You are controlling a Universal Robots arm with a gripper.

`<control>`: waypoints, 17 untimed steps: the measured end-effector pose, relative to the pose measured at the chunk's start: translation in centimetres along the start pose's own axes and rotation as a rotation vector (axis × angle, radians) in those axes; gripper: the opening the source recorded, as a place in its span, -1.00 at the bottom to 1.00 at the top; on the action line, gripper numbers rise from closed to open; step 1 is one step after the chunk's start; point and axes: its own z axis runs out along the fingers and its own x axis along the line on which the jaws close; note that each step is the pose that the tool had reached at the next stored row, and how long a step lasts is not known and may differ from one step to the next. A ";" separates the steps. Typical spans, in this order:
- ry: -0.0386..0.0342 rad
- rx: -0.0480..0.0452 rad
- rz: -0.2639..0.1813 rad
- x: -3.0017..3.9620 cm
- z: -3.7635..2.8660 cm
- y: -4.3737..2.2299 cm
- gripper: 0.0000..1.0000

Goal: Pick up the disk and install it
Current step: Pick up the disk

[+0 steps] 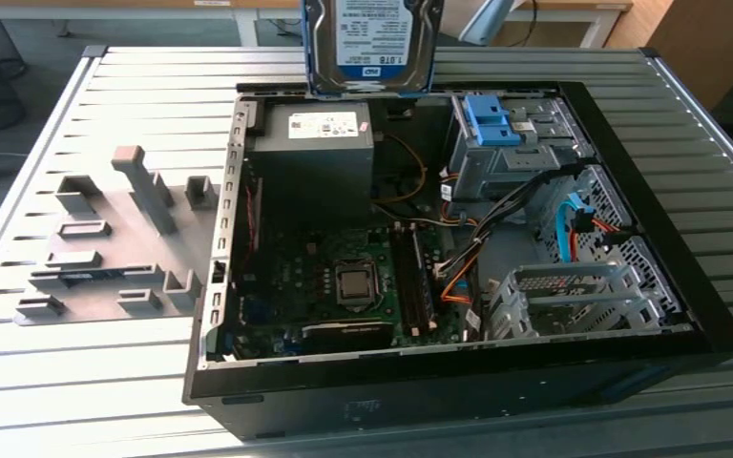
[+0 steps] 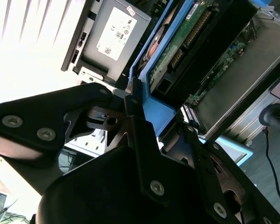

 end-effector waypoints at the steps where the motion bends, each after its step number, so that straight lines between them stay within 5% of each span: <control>1: 0.0000 0.0000 0.001 0.22 0.00 0.00 -0.26; 7: -0.0001 0.0000 0.003 1.22 0.02 -0.32 -0.26; 17: 0.0001 -0.0001 0.003 1.40 -0.01 -2.86 -0.26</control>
